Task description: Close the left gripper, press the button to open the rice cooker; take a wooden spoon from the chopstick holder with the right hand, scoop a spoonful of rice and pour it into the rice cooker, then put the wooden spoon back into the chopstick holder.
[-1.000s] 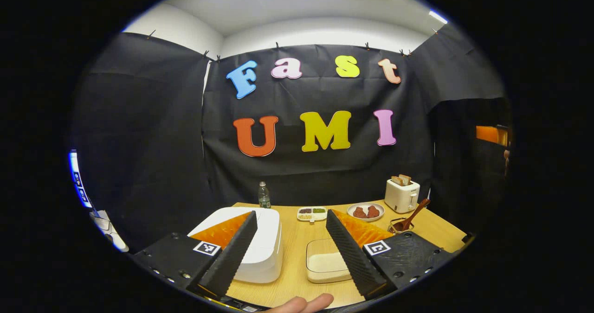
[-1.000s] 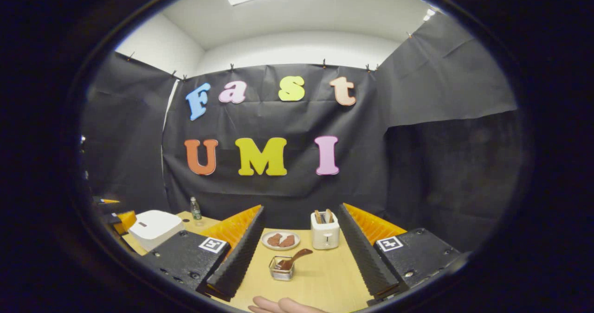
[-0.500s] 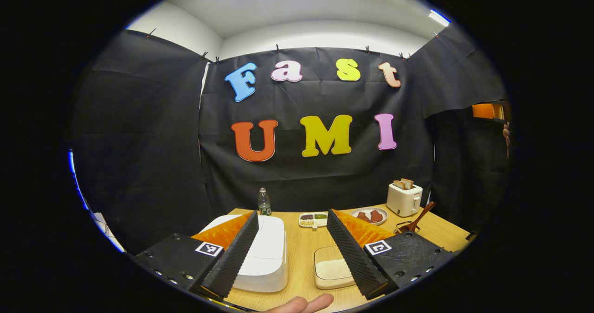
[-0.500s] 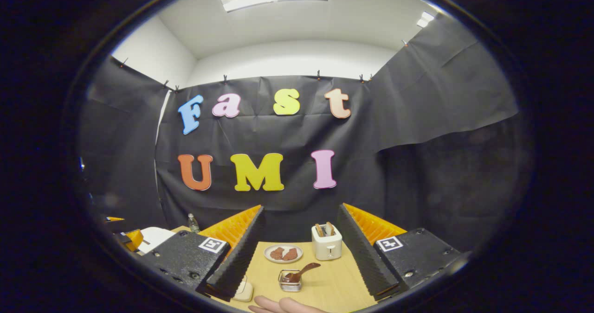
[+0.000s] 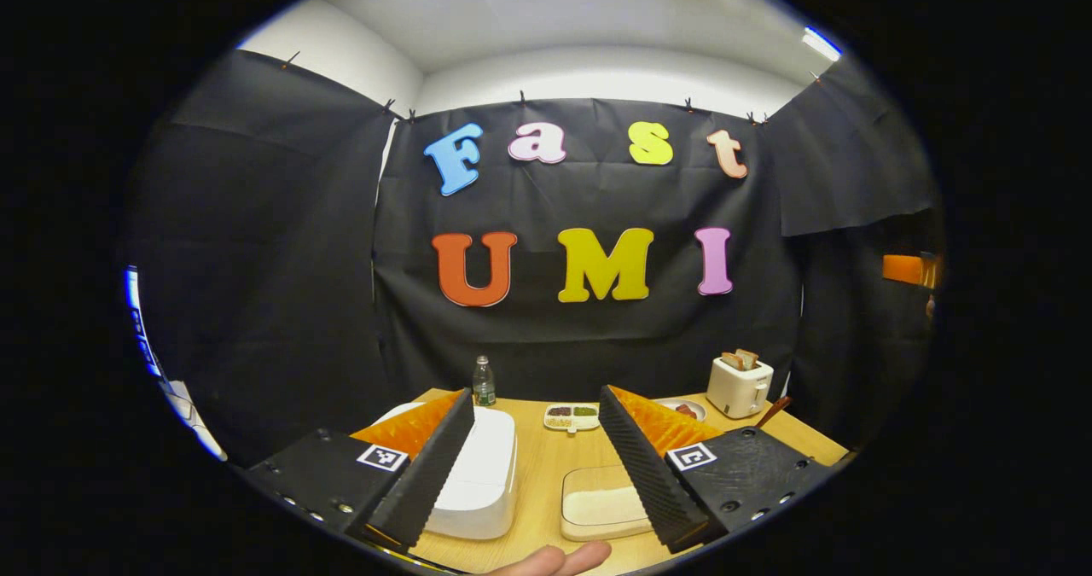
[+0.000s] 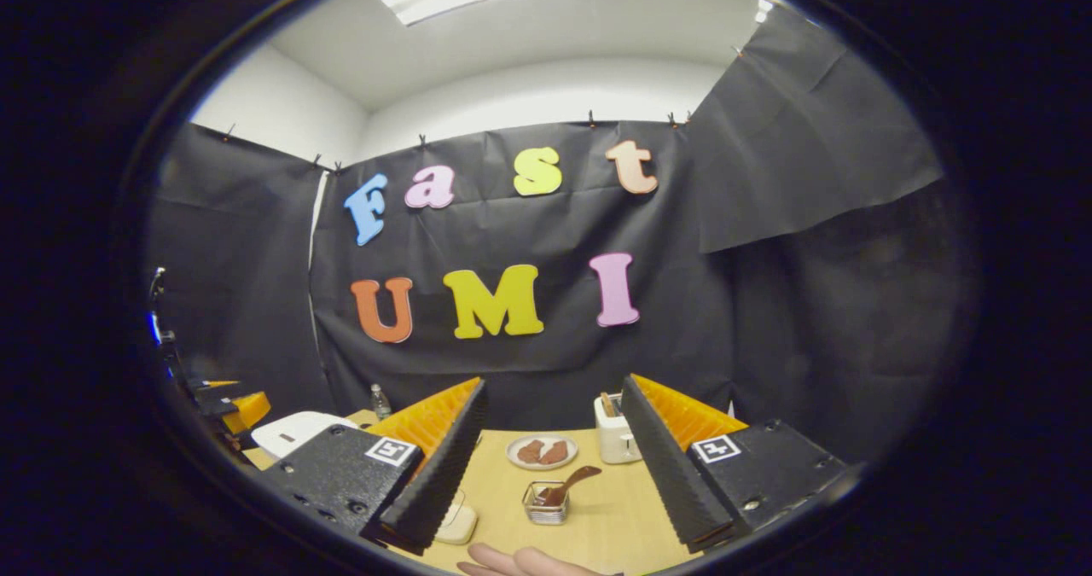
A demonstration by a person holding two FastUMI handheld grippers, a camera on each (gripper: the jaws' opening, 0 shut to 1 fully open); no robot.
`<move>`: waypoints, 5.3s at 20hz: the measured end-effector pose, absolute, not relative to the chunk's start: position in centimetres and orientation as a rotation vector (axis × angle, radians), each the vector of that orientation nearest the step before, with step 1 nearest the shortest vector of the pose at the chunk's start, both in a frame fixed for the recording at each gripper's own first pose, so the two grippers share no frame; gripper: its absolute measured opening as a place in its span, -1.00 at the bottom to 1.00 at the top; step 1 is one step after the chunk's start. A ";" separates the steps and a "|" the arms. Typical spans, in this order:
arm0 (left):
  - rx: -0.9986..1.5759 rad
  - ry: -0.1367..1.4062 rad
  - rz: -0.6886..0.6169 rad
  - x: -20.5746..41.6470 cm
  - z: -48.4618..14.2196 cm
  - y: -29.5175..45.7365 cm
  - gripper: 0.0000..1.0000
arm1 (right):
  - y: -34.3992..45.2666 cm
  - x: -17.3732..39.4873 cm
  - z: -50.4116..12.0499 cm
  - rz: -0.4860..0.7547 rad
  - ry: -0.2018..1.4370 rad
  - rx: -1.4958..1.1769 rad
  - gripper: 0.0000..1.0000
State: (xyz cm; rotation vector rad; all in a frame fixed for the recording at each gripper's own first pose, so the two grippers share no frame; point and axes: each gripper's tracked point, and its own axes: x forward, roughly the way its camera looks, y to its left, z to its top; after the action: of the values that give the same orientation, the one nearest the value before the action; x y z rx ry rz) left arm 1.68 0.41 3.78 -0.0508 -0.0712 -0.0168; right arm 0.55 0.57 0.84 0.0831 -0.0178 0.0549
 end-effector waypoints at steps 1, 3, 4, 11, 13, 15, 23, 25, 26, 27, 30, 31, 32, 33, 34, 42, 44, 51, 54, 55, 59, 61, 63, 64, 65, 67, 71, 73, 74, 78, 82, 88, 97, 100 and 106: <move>-0.060 -0.060 -0.019 1.8 3.5 0.0 0.89 | -0.5 0.5 0.0 0.035 -0.005 0.063 1.00; -0.060 -0.015 -0.042 1.7 2.6 -1.1 0.89 | -2.2 -0.2 -1.4 0.005 0.016 0.027 0.95; -0.051 -0.008 -0.038 1.6 2.7 -0.9 0.90 | -2.5 -0.6 -1.4 0.000 0.014 0.029 1.00; -0.039 0.041 0.026 1.1 1.8 3.1 0.89 | -2.5 -1.6 -4.1 -0.015 0.008 -0.015 0.92; -0.063 0.054 0.012 1.1 1.6 3.7 0.55 | -0.9 -1.3 -4.3 0.025 0.004 -0.015 1.00; -0.070 0.063 -0.006 1.3 1.7 4.3 0.32 | 0.4 -1.1 -4.7 0.068 -0.003 -0.005 1.00; -0.045 0.154 0.034 5.3 -0.8 8.1 -1.00 | 3.3 -1.5 -7.2 0.140 0.017 0.039 1.00; -0.031 0.190 0.033 6.4 -2.1 9.1 -1.00 | 3.2 -1.2 -7.2 0.123 0.020 0.027 1.00; -0.024 0.214 0.031 7.0 -3.0 9.6 -1.00 | 3.2 -1.0 -7.3 0.113 0.021 0.019 1.00; -0.022 0.233 0.026 7.6 -3.8 10.0 -1.00 | 3.2 -0.9 -7.5 0.108 0.025 0.017 1.00; -0.058 0.297 0.030 9.2 -6.3 11.3 -1.00 | 4.1 -0.5 -8.3 0.114 0.044 0.030 1.00; -0.066 0.315 0.030 9.6 -7.1 11.6 -1.00 | 4.5 -0.4 -8.9 0.122 0.058 0.036 1.00; -0.072 0.338 0.031 10.0 -8.0 11.9 -1.00 | 5.1 -0.4 -9.6 0.134 0.073 0.041 1.00; -0.075 0.352 0.036 10.4 -8.6 12.3 -1.00 | 5.7 -0.3 -10.2 0.148 0.083 0.040 1.00; -0.079 0.367 0.033 10.6 -9.2 12.5 -1.00 | 6.0 0.0 -10.8 0.153 0.097 0.032 1.00; -0.087 0.494 0.071 11.6 -13.4 14.0 -1.00 | 8.8 0.8 -13.6 0.196 0.141 0.008 0.93; -0.084 0.508 0.076 11.4 -13.5 14.1 -1.00 | 9.5 0.7 -14.1 0.216 0.141 -0.019 1.00; -0.052 0.557 0.108 10.5 -13.6 14.0 -1.00 | 10.2 1.3 -16.0 0.229 0.160 -0.052 1.00; -0.113 0.594 0.103 10.5 -14.4 13.7 -1.00 | 10.2 1.6 -17.0 0.228 0.185 -0.036 1.00; -0.120 0.555 0.085 11.4 -14.0 13.9 -1.00 | 10.2 1.5 -17.2 0.228 0.192 -0.026 0.93; -0.181 0.581 0.067 11.1 -14.3 13.8 -1.00 | 9.7 1.0 -17.5 0.207 0.204 -0.004 0.93; -0.179 0.600 0.065 10.8 -14.2 13.8 -1.00 | 9.5 0.4 -17.5 0.194 0.208 -0.013 1.00; -0.216 0.600 0.087 10.4 -13.1 14.0 -1.00 | 9.1 -0.4 -17.4 0.184 0.205 -0.022 1.00; -0.227 0.552 0.100 10.2 -11.5 14.2 -1.00 | 8.9 -0.6 -17.5 0.177 0.206 -0.026 1.00; -0.214 0.477 0.113 10.2 -9.6 14.6 -1.00 | 8.6 -0.9 -17.5 0.170 0.204 -0.028 1.00; -0.146 0.327 0.158 8.7 -4.7 15.7 -0.98 | 8.3 -1.2 -17.5 0.160 0.204 -0.029 0.93; -0.041 0.109 0.217 5.4 1.1 16.0 0.85 | 8.3 -1.0 -17.7 0.146 0.212 -0.023 0.92; -0.041 0.068 0.212 3.8 1.8 15.2 0.86 | 8.4 -0.8 -17.9 0.142 0.217 -0.015 0.92; -0.042 0.054 0.210 3.2 2.0 14.9 0.86 | 8.5 -0.5 -18.1 0.140 0.218 -0.010 0.92; -0.062 0.039 0.172 1.2 1.6 14.0 0.85 | 8.0 0.7 -19.5 0.105 0.243 0.005 1.00; -0.066 0.053 0.121 0.4 0.0 12.1 0.85 | 7.2 2.5 -21.4 0.079 0.278 0.056 1.00; -0.161 0.009 0.023 -0.4 -1.3 8.4 0.88 | 4.2 7.9 -23.8 -0.028 0.293 0.134 1.00; -0.095 0.004 0.060 2.5 -3.4 9.2 0.88 | 2.3 18.2 -27.9 -0.170 0.284 0.128 1.00; -0.097 0.015 0.046 2.7 -3.8 9.7 0.89 | 3.9 21.2 -29.3 -0.090 0.311 0.157 0.94; -0.156 0.045 0.028 3.2 -4.8 10.6 0.89 | 3.3 23.0 -31.6 -0.136 0.346 0.293 0.51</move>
State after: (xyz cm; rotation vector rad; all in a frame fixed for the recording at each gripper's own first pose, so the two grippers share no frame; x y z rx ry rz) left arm 3.24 10.63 -4.79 -0.1558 0.0448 0.0284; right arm 23.03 3.32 -31.63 0.2932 0.3462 -0.1355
